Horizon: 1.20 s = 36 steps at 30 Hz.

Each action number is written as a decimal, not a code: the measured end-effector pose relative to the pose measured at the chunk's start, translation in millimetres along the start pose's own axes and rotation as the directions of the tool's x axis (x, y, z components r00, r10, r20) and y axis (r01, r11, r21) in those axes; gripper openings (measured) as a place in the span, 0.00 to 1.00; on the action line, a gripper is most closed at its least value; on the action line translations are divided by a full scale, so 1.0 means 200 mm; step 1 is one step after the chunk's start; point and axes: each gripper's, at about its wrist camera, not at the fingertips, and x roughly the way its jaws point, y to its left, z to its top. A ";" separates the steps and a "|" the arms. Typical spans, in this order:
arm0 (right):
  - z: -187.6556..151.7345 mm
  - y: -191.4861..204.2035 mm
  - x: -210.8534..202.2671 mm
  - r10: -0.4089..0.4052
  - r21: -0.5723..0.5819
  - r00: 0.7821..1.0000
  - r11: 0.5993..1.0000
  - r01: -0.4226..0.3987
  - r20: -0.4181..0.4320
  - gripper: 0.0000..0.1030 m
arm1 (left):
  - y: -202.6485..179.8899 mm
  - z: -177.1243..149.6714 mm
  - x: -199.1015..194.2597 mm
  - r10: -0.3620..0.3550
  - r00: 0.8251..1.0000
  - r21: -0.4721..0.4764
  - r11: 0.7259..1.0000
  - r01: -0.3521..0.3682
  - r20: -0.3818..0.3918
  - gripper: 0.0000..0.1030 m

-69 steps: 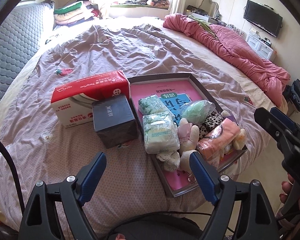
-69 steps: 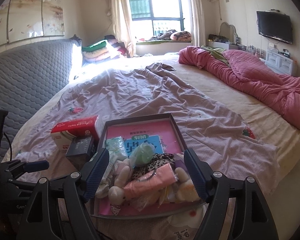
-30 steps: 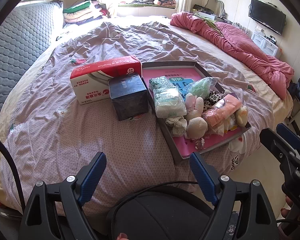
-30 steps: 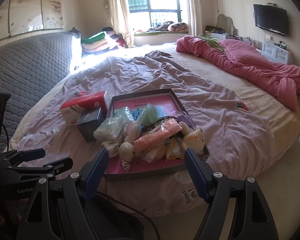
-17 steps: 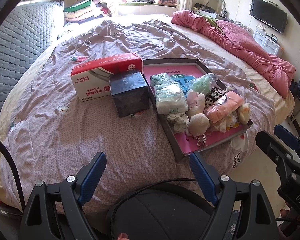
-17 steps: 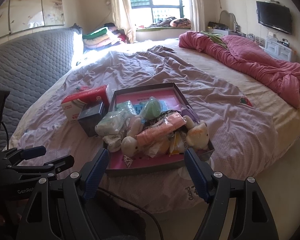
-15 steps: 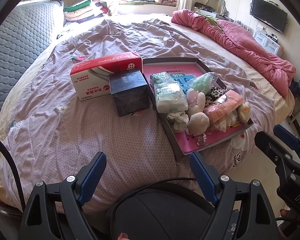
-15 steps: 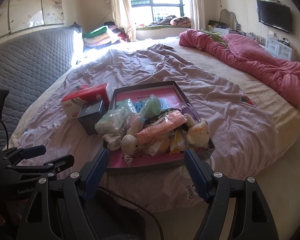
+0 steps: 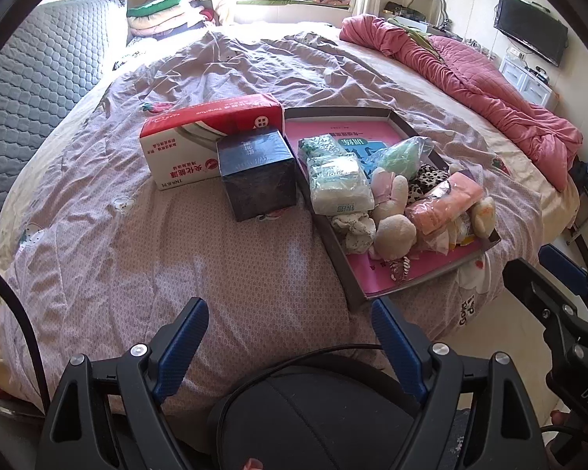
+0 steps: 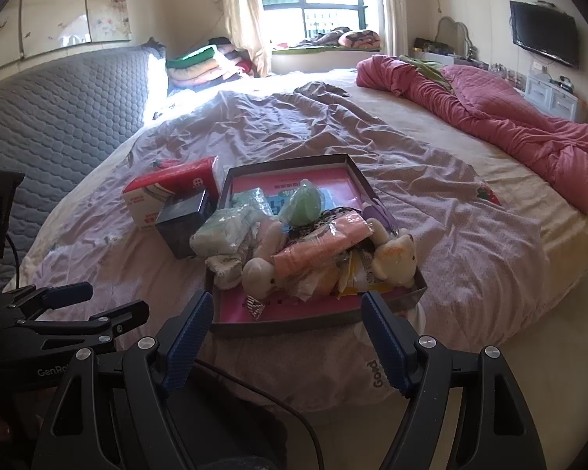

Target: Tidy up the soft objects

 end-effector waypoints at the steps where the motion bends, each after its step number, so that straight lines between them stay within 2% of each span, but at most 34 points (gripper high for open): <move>1: 0.00 0.00 0.00 -0.002 0.001 1.000 1.000 0.002 0.001 0.77 | 0.00 0.00 0.00 -0.002 1.000 -0.001 1.000 0.002 -0.001 0.82; 36: -0.01 -0.01 0.00 -0.013 -0.005 1.000 1.000 0.013 -0.010 0.77 | 0.04 0.00 0.02 0.014 1.000 -0.024 1.000 -0.014 -0.016 0.82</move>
